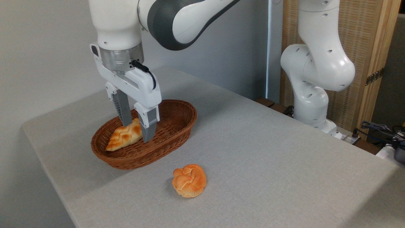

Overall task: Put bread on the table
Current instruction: 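Lower the open gripper into the wicker basket over the croissant, then close the gripper on the croissant inside the basket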

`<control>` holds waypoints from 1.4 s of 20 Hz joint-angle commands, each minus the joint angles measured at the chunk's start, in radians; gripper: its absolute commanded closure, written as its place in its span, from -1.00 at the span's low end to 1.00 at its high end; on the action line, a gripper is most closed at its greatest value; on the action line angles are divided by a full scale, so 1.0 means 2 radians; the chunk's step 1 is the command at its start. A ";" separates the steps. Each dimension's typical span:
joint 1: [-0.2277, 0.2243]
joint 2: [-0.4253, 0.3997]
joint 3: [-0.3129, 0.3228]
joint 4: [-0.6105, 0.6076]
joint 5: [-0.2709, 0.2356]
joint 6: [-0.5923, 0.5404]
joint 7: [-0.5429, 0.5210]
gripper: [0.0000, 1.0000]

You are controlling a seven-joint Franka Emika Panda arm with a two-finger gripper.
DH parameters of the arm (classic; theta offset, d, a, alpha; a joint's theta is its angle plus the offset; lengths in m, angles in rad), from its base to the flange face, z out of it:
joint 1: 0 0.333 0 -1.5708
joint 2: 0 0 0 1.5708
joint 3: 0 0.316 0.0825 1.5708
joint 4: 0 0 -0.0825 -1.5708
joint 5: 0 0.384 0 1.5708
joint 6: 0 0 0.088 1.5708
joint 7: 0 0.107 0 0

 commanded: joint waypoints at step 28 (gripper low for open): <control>0.000 0.099 -0.125 -0.002 -0.046 0.057 -0.016 -1.00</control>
